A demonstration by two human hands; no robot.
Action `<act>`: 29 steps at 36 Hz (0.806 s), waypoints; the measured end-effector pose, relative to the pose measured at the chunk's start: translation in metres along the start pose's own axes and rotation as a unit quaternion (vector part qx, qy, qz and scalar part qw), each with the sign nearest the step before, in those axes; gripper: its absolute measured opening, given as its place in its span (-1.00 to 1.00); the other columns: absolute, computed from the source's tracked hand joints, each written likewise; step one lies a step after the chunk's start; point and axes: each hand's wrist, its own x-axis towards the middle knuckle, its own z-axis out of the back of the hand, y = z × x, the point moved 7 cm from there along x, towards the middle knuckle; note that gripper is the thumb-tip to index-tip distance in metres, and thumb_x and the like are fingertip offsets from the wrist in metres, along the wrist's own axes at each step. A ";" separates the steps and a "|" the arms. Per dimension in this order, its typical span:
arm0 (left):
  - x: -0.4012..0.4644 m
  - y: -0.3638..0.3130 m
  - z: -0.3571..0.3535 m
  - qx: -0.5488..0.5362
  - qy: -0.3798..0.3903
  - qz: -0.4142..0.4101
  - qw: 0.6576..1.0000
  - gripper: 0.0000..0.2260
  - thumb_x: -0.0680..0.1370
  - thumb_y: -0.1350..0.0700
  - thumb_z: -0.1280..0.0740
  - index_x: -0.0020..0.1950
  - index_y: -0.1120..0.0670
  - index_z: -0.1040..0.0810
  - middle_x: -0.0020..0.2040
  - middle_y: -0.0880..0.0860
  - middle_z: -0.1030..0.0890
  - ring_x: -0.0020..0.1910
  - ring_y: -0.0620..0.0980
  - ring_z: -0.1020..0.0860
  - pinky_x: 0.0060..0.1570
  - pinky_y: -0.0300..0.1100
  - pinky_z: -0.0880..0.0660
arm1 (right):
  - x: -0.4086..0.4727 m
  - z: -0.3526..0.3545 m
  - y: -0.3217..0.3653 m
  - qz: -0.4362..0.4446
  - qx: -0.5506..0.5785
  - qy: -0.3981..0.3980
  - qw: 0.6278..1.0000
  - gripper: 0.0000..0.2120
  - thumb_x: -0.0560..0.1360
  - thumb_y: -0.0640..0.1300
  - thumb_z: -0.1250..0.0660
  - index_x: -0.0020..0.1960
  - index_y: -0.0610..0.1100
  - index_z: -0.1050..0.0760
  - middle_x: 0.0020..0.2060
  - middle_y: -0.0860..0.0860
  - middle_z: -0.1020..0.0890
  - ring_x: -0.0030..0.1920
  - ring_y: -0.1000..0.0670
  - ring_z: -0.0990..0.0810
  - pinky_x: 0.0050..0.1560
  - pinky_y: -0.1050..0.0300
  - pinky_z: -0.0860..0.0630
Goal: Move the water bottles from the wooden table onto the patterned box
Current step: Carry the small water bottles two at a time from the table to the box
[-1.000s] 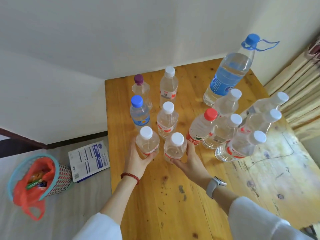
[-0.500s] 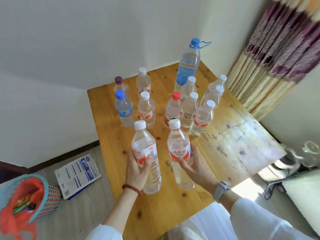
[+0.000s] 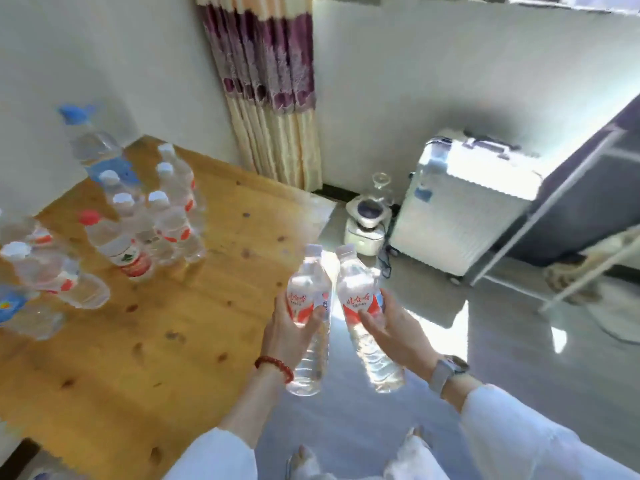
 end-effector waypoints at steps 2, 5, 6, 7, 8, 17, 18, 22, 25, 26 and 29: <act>0.002 -0.036 -0.047 0.014 0.042 -0.031 0.999 -0.32 0.29 -0.35 -0.30 0.22 0.08 -0.32 -0.04 0.03 -0.51 -0.12 0.03 -0.48 -0.15 -0.16 -0.41 | -0.012 0.034 -0.042 -0.028 0.014 -0.037 0.999 -0.44 0.51 0.19 -0.12 0.39 -0.08 -0.13 0.17 -0.07 -0.56 0.05 -0.12 -0.58 0.00 0.03 -0.49; -0.001 -0.088 -0.119 0.030 0.092 -0.069 0.993 -0.49 0.42 -0.16 -0.34 0.23 0.09 -0.30 -0.05 0.01 -0.51 -0.13 -0.01 -0.49 -0.17 -0.21 -0.37 | -0.033 0.085 -0.106 -0.073 0.047 -0.097 0.992 -0.39 0.47 0.26 -0.15 0.38 -0.06 -0.15 0.13 0.01 -0.55 -0.05 -0.01 -0.53 -0.09 0.10 -0.40; -0.004 -0.105 -0.146 0.032 0.110 -0.082 0.990 -0.49 0.41 -0.16 -0.34 0.23 0.08 -0.31 -0.05 0.00 -0.51 -0.12 0.00 -0.51 -0.18 -0.21 -0.38 | -0.042 0.103 -0.129 -0.088 0.055 -0.115 0.988 -0.34 0.43 0.32 -0.13 0.37 -0.04 -0.15 0.09 0.05 -0.53 -0.07 0.02 -0.49 -0.10 0.12 -0.37; -0.007 -0.121 -0.174 0.032 0.127 -0.092 0.987 -0.48 0.40 -0.18 -0.34 0.22 0.07 -0.31 -0.06 -0.01 -0.52 -0.12 0.00 -0.52 -0.20 -0.21 -0.39 | -0.052 0.121 -0.152 -0.109 0.062 -0.129 0.984 -0.29 0.37 0.38 -0.09 0.36 -0.03 -0.16 0.05 0.08 -0.52 -0.07 0.03 -0.48 -0.11 0.11 -0.36; -0.013 -0.138 -0.202 0.031 0.143 -0.101 0.984 -0.47 0.39 -0.18 -0.34 0.22 0.07 -0.32 -0.07 -0.02 -0.52 -0.12 -0.02 -0.53 -0.23 -0.25 -0.39 | -0.062 0.139 -0.176 -0.130 0.069 -0.142 0.979 -0.24 0.31 0.43 -0.03 0.35 -0.02 -0.16 0.03 0.08 -0.51 -0.06 0.01 -0.49 -0.09 0.08 -0.39; -0.088 -0.262 -0.457 0.051 0.278 -0.150 0.947 -0.44 0.39 -0.20 -0.33 0.22 0.12 -0.32 -0.01 0.03 -0.54 -0.13 -0.03 -0.52 -0.22 -0.22 -0.45 | -0.184 0.289 -0.381 -0.284 0.093 -0.256 0.919 -0.22 0.22 0.45 0.06 0.26 -0.03 -0.22 -0.05 0.01 -0.51 -0.22 -0.04 -0.46 -0.27 0.12 -0.31; -0.099 -0.273 -0.482 0.062 0.291 -0.154 0.942 -0.48 0.41 -0.17 -0.34 0.21 0.12 -0.33 -0.04 0.01 -0.52 -0.16 -0.04 -0.50 -0.27 -0.26 -0.40 | -0.200 0.302 -0.401 -0.304 0.091 -0.271 0.909 -0.22 0.22 0.44 0.05 0.25 -0.04 -0.23 -0.06 0.00 -0.50 -0.22 -0.06 -0.46 -0.26 0.13 -0.28; -0.141 -0.314 -0.579 0.080 0.363 -0.169 0.913 -0.52 0.41 -0.16 -0.36 0.16 0.11 -0.35 -0.12 -0.02 -0.53 -0.22 -0.10 -0.50 -0.23 -0.19 -0.41 | -0.259 0.341 -0.481 -0.373 0.112 -0.333 0.859 -0.26 0.22 0.45 0.04 0.17 -0.04 -0.30 -0.04 -0.03 -0.57 -0.08 -0.17 -0.56 -0.19 0.11 -0.33; -0.169 -0.343 -0.650 0.101 0.408 -0.195 0.886 -0.56 0.39 -0.18 -0.37 0.09 0.05 -0.36 -0.10 0.03 -0.57 -0.17 0.01 -0.56 -0.14 -0.10 -0.50 | -0.299 0.366 -0.531 -0.418 0.142 -0.368 0.818 -0.39 0.31 0.38 -0.07 0.14 -0.04 -0.31 0.00 -0.04 -0.59 -0.04 -0.16 -0.57 -0.13 0.09 -0.40; -0.178 -0.353 -0.674 0.108 0.423 -0.205 0.876 -0.57 0.40 -0.17 -0.37 0.09 0.04 -0.35 -0.09 0.03 -0.57 -0.15 0.03 -0.56 -0.11 -0.08 -0.51 | -0.311 0.375 -0.547 -0.427 0.148 -0.379 0.807 -0.38 0.30 0.38 -0.07 0.16 -0.05 -0.31 0.02 -0.03 -0.59 -0.03 -0.15 -0.57 -0.13 0.10 -0.41; -0.205 -0.385 -0.742 0.118 0.454 -0.239 0.850 -0.59 0.41 -0.17 -0.36 0.08 0.03 -0.34 -0.09 0.04 -0.56 -0.14 0.05 -0.56 -0.13 -0.07 -0.51 | -0.343 0.403 -0.593 -0.446 0.148 -0.411 0.781 -0.31 0.28 0.42 -0.04 0.19 -0.05 -0.31 0.06 -0.03 -0.59 -0.01 -0.12 -0.58 -0.15 0.14 -0.36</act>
